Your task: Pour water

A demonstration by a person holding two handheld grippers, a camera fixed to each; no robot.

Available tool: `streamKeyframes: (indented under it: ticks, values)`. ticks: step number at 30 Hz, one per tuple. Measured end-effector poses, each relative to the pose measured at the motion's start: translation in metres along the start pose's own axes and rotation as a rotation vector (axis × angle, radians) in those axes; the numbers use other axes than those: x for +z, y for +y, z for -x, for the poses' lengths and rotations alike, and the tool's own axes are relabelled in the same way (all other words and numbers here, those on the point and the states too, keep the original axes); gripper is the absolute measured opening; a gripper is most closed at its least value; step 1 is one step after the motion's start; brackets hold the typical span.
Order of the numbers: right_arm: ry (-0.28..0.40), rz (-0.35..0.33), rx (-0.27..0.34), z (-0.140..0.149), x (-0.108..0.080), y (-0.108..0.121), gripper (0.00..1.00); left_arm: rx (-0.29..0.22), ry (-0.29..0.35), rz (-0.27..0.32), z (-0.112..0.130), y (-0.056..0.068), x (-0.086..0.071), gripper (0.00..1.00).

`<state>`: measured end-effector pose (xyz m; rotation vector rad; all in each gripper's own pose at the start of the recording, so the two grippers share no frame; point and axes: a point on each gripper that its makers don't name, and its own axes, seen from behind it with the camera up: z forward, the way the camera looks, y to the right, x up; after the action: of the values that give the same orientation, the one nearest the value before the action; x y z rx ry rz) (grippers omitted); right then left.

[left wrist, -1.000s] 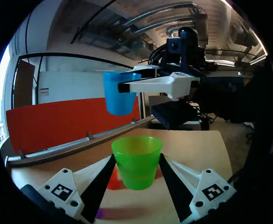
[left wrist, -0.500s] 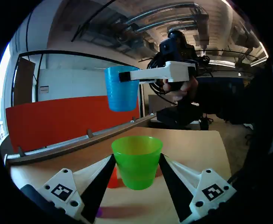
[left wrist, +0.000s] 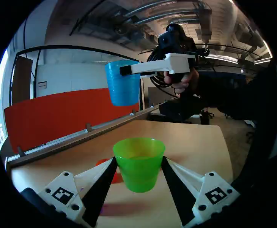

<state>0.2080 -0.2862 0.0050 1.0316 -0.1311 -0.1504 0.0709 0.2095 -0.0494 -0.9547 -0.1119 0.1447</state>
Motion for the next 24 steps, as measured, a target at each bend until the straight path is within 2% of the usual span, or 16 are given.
streamKeyframes:
  ticks: [10,24]
  values:
    - [-0.025,0.001,-0.007,0.014,-0.004,0.004,0.92,0.000,-0.054,0.007,0.013,-0.001,0.000,0.83]
    - [-0.107,0.010,-0.037,0.057,-0.010,0.010,0.92,0.013,-0.131,0.017,0.034,-0.002,0.003,0.83]
